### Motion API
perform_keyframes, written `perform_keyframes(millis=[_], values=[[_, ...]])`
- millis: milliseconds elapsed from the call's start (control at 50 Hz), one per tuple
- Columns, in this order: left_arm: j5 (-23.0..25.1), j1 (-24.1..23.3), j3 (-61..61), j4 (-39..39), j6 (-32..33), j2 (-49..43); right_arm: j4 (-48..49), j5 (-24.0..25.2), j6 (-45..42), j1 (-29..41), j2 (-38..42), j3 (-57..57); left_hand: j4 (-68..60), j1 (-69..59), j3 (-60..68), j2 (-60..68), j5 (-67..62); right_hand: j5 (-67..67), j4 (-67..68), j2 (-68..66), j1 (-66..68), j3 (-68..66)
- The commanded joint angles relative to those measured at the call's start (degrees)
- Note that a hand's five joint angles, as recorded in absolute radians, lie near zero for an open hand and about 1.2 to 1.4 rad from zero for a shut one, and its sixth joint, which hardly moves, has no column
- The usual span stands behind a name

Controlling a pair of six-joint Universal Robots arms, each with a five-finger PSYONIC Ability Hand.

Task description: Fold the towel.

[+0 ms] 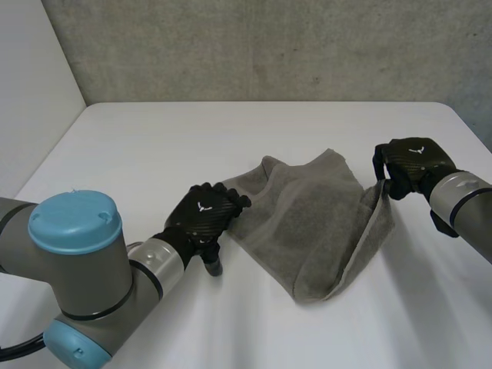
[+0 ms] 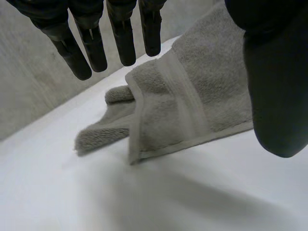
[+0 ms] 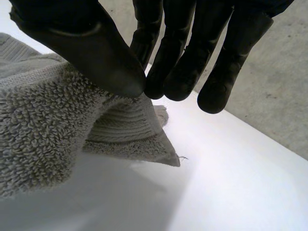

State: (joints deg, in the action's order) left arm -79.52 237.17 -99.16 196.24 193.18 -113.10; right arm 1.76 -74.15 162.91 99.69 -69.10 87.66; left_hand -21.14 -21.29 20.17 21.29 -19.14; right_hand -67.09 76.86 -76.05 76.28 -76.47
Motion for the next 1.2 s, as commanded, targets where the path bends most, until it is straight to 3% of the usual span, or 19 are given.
perform_keyframes(millis=[20,100,380,580,1020,1200], values=[[-0.37,-2.66,0.90,-2.17,-11.06,-1.42,0.00,0.32,0.13,0.07,0.81,0.15,4.71,4.85,-3.74,-4.85,12.70,-2.91,3.14,-3.95,3.72,-3.53],[-0.63,-7.41,3.00,-2.00,-11.16,-3.97,0.00,0.41,0.13,0.07,0.90,0.23,4.21,4.35,-3.23,-4.35,12.20,-2.91,3.14,-3.95,3.72,-3.53],[-3.89,-13.48,9.07,-2.26,-11.25,-9.69,0.08,0.50,0.13,0.07,0.90,0.85,-0.34,-0.19,1.31,0.20,7.65,-2.91,3.14,-3.95,3.72,-3.53],[-10.39,-17.96,15.92,-2.52,-11.16,-16.36,0.17,0.50,0.13,0.15,0.90,1.38,-1.35,-1.20,2.32,1.21,6.64,-2.91,3.14,-3.95,3.72,-3.53],[-11.18,-19.20,20.06,-2.26,-11.16,-19.71,0.52,0.59,0.13,0.24,0.81,1.90,-10.94,-10.79,11.91,10.80,-2.95,-2.91,3.14,-3.95,3.72,-3.53],[-11.09,-19.28,21.38,-2.17,-11.25,-21.37,0.61,0.59,-0.05,0.33,0.81,2.17,-21.51,-21.37,22.48,21.37,-13.52,-2.91,3.14,-3.95,3.72,-3.53]])
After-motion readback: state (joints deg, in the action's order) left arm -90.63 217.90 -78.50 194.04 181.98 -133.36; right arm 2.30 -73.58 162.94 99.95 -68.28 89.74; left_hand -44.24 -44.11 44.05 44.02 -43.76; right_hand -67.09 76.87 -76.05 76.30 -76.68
